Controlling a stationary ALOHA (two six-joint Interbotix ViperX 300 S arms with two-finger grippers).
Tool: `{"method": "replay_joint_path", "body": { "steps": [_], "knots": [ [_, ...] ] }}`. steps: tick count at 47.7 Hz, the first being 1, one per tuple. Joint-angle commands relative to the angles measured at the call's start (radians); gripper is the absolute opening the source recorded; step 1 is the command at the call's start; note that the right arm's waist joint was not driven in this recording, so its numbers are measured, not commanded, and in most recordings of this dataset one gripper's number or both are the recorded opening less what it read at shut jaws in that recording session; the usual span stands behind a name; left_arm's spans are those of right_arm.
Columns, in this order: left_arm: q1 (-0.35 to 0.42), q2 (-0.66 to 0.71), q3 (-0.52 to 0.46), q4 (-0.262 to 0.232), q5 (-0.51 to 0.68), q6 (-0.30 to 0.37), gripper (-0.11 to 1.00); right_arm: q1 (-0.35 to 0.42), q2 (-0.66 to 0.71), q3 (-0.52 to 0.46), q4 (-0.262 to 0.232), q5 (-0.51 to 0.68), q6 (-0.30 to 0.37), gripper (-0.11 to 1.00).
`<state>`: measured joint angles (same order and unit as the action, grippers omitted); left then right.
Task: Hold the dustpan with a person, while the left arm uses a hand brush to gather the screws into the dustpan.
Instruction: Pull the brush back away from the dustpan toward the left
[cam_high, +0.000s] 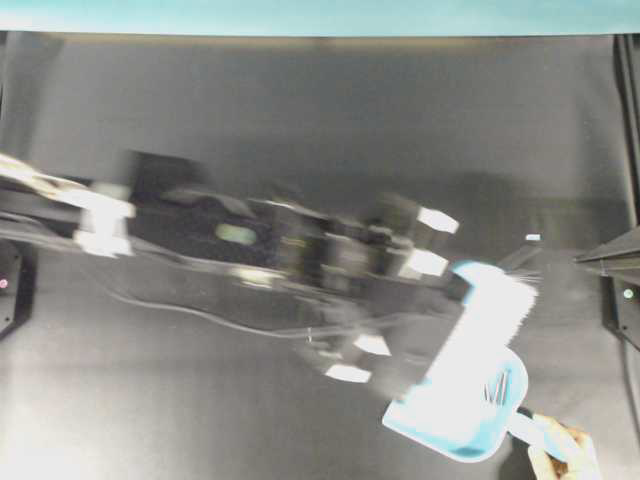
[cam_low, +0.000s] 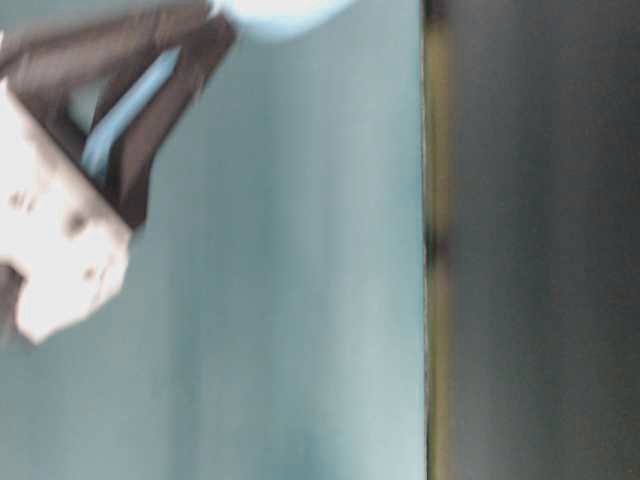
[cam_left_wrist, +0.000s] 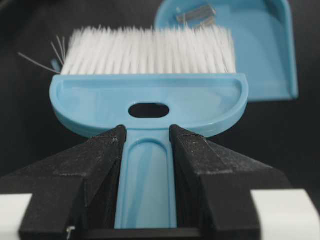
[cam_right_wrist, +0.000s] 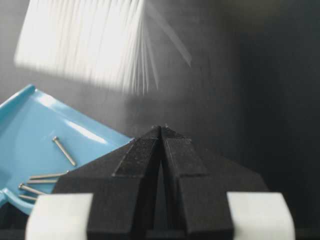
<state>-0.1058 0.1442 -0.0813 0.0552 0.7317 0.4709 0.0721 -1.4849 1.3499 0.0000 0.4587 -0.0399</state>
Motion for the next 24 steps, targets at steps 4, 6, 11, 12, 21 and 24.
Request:
{"method": "replay_joint_path", "body": {
  "steps": [4, 6, 11, 12, 21, 24],
  "knots": [
    [0.015, -0.141, 0.146, 0.002, -0.037, -0.049, 0.31, 0.000, 0.005, -0.011, -0.003, -0.003, -0.005, 0.00],
    [0.020, -0.170, 0.195, 0.002, -0.055, -0.063, 0.31, 0.000, 0.005, -0.011, -0.003, -0.005, -0.005, 0.00],
    [0.049, -0.258, 0.342, 0.002, -0.150, -0.109, 0.31, 0.000, 0.003, -0.011, -0.003, -0.003, -0.005, 0.00],
    [0.054, -0.273, 0.368, 0.002, -0.170, -0.123, 0.31, 0.000, 0.003, -0.009, -0.003, -0.005, -0.005, 0.00],
    [0.092, -0.402, 0.552, 0.002, -0.298, -0.242, 0.31, 0.000, 0.003, -0.009, -0.003, -0.005, -0.005, 0.00],
    [0.094, -0.430, 0.591, 0.002, -0.304, -0.262, 0.31, 0.000, 0.002, -0.009, -0.003, -0.003, -0.005, 0.00]
  ]
}}
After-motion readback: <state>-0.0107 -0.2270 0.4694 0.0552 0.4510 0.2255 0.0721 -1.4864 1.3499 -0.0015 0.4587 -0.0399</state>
